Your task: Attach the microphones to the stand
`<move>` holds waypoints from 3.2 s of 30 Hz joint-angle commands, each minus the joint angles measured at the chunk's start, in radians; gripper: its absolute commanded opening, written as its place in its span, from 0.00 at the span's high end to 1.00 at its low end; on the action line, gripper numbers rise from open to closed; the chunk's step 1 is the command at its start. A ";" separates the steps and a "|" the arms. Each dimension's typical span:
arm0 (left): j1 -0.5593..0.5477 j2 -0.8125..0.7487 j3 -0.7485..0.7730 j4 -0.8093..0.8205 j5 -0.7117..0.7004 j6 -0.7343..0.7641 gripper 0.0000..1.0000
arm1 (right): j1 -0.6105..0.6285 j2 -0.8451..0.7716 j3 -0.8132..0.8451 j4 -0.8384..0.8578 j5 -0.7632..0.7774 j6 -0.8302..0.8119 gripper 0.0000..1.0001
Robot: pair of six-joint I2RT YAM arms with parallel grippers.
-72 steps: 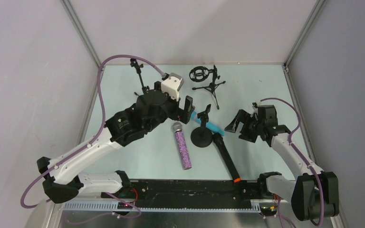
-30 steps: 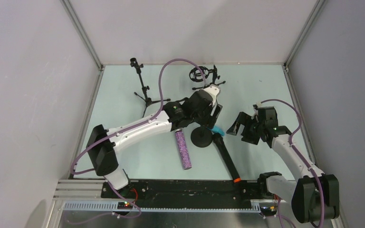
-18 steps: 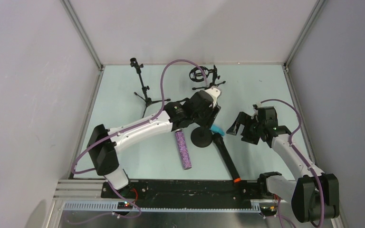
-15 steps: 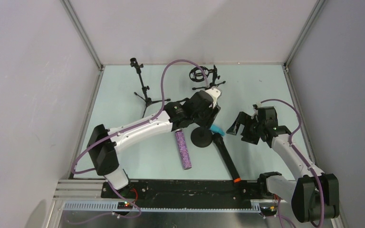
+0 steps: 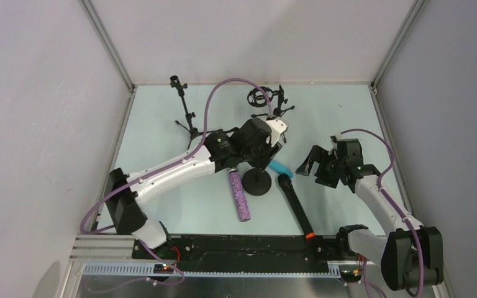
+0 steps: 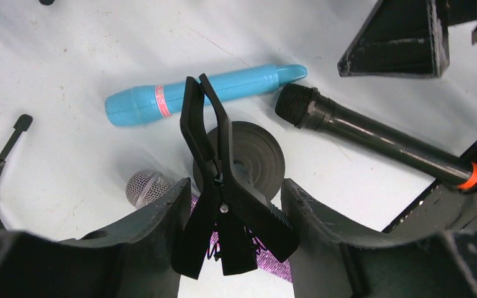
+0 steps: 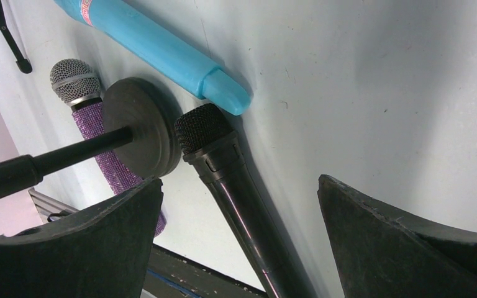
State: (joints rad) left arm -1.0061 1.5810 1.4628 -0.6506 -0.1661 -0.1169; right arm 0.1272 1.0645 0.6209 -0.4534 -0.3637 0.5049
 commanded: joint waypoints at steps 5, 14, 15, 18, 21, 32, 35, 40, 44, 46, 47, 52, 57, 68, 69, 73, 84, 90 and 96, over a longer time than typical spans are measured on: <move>-0.007 -0.116 0.018 0.019 0.075 0.126 0.44 | 0.006 0.005 0.000 0.030 -0.012 0.012 0.00; -0.006 -0.130 -0.007 0.010 0.144 0.186 0.46 | 0.005 0.011 0.000 0.033 -0.014 0.010 0.00; -0.006 -0.130 -0.010 0.011 0.151 0.189 0.46 | 0.005 0.012 0.000 0.035 -0.014 0.009 0.00; -0.007 -0.125 -0.020 0.012 0.198 0.198 0.47 | 0.006 0.017 0.000 0.038 -0.017 0.009 0.00; -0.006 -0.114 -0.021 0.013 0.231 0.204 0.48 | 0.006 0.021 0.000 0.040 -0.020 0.010 0.00; -0.007 -0.154 -0.124 0.061 0.288 0.238 0.54 | 0.008 0.021 0.000 0.034 -0.021 0.004 0.00; -0.006 -0.178 -0.183 0.103 0.299 0.242 0.55 | 0.010 0.023 0.000 0.036 -0.021 0.005 0.00; -0.007 -0.213 -0.244 0.141 0.311 0.261 0.52 | 0.013 0.025 0.000 0.032 -0.019 0.004 0.00; -0.007 -0.238 -0.272 0.143 0.351 0.300 0.40 | 0.014 0.024 0.000 0.030 -0.017 0.003 0.00; -0.007 -0.247 -0.279 0.144 0.337 0.314 0.34 | 0.015 0.023 0.000 0.030 -0.017 0.004 0.00; -0.008 -0.248 -0.280 0.143 0.328 0.316 0.26 | 0.016 0.024 0.000 0.030 -0.016 0.004 0.00; -0.008 -0.258 -0.275 0.150 0.260 0.298 0.01 | 0.020 0.016 0.001 0.027 -0.015 0.007 0.00; -0.007 -0.295 -0.283 0.202 0.198 0.241 0.00 | 0.024 0.004 0.000 0.017 -0.007 0.008 0.00; -0.006 -0.357 -0.332 0.246 0.022 0.153 0.01 | 0.037 0.000 0.000 -0.001 0.011 0.004 0.00; -0.007 -0.357 -0.338 0.246 0.022 0.157 0.03 | 0.037 0.000 0.000 -0.002 0.010 0.004 0.00; -0.007 -0.368 -0.353 0.246 0.025 0.166 0.07 | 0.038 -0.003 0.000 -0.005 0.013 0.004 0.00; -0.007 -0.419 -0.381 0.245 0.007 0.203 0.12 | 0.041 -0.014 0.000 -0.014 0.021 0.002 0.00; -0.006 -0.435 -0.397 0.243 0.019 0.202 0.13 | 0.044 -0.019 0.000 -0.012 0.017 0.004 0.00; -0.007 -0.441 -0.385 0.244 0.064 0.182 0.06 | 0.046 -0.017 0.000 -0.011 0.019 0.005 0.00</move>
State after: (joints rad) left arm -1.0080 1.1687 1.0630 -0.4305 -0.1246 0.0616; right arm 0.1673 1.0653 0.6193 -0.4595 -0.3550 0.5049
